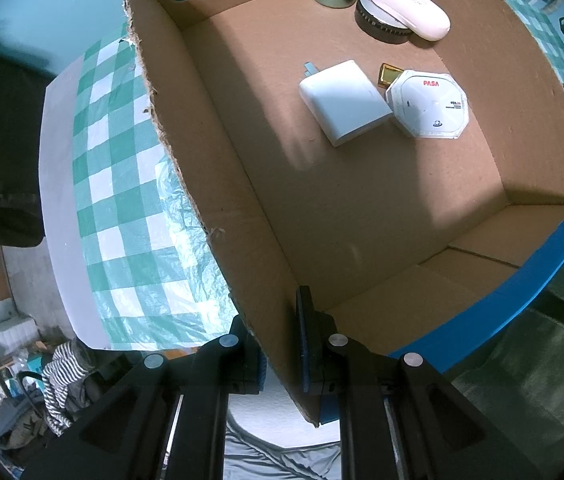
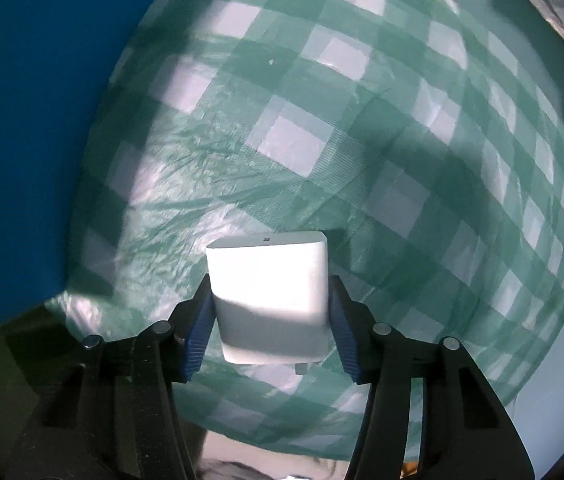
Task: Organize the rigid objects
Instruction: 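Carry the power bank over the box with the right gripper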
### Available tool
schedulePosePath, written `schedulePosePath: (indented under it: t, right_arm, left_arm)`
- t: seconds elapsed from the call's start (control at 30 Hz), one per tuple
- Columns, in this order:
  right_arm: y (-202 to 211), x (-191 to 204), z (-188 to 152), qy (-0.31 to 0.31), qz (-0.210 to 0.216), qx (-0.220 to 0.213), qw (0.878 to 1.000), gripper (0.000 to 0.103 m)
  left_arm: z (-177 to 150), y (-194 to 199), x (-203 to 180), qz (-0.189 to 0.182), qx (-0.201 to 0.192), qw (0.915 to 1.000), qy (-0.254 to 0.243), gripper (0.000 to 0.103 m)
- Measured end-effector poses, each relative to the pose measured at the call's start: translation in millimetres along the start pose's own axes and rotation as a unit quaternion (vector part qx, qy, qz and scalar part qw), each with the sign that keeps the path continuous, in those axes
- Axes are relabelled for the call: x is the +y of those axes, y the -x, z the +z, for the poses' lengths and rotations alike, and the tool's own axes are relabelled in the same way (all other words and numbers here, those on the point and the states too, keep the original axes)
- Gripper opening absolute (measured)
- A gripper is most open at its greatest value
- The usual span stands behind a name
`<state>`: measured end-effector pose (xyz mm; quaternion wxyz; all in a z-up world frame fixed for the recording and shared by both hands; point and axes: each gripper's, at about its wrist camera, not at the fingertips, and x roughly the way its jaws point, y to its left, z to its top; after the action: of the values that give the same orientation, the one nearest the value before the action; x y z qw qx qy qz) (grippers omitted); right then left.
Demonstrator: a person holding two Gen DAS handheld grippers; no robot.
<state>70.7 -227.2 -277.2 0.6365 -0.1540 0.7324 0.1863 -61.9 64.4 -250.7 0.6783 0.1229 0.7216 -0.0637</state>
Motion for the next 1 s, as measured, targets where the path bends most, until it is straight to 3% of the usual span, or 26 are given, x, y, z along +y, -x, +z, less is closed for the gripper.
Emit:
schedulePosePath:
  t: [0.1,0.47,0.63,1.0]
  right_arm:
    - [-1,5,-3,-0.002,-0.012,-0.004,1.0,0.052]
    - [24,3,-2,-0.04,0.014,-0.014,0.999,0.052]
    - [50,-5,-4,-0.05,0.016,-0.025,0.998,0.052]
    - [114,22,21,-0.033,0.021,-0.059,0.998,0.052]
  left_arm:
    - [0,-1,2,-0.001,-0.001,1.0,-0.002,0.012]
    - [-1,-1,1,-0.001,-0.002,1.0,-0.008,0.012]
    - [-1,-2,2,-0.002,-0.003,0.9999,-0.01,0.012]
    - [-4,-3,6,-0.006,-0.006,0.9998,-0.016,0.012]
